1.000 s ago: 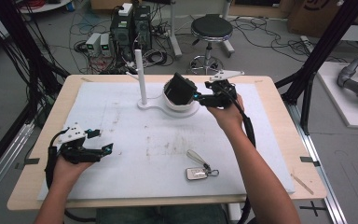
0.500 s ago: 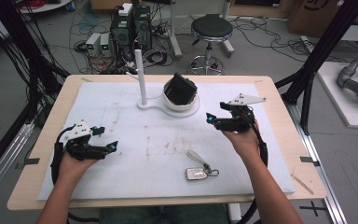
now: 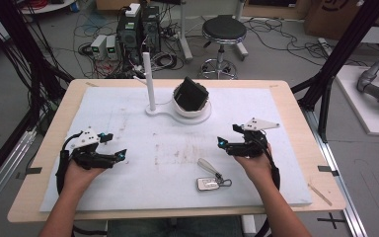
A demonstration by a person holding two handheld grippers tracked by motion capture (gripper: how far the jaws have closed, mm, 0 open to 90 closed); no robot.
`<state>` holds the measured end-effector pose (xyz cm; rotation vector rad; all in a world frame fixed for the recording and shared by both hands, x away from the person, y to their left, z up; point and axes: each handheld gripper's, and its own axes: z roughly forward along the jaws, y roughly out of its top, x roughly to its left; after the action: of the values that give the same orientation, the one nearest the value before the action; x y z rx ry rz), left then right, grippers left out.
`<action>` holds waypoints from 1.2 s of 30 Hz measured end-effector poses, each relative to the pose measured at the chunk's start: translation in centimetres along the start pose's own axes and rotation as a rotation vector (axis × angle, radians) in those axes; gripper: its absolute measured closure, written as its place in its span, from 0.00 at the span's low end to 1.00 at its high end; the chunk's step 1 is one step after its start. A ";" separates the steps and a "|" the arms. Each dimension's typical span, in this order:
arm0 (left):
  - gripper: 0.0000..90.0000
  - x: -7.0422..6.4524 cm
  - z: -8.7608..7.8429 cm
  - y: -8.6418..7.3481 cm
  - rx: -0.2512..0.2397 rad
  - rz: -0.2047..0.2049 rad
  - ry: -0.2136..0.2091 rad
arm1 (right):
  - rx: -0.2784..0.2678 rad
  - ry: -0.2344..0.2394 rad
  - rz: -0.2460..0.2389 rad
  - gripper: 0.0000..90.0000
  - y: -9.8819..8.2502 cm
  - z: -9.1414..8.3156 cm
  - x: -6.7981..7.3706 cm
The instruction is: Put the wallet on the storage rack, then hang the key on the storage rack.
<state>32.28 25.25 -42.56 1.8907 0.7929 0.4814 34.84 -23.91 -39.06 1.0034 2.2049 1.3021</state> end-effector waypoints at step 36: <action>0.20 0.2 0.3 0.5 -0.010 -0.011 0.009 | 0.096 0.074 -0.096 0.24 -1.9 -2.0 3.4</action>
<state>32.77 25.06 -42.25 1.8756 0.8044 0.4863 30.56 -23.20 -39.67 0.8848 2.3602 1.2202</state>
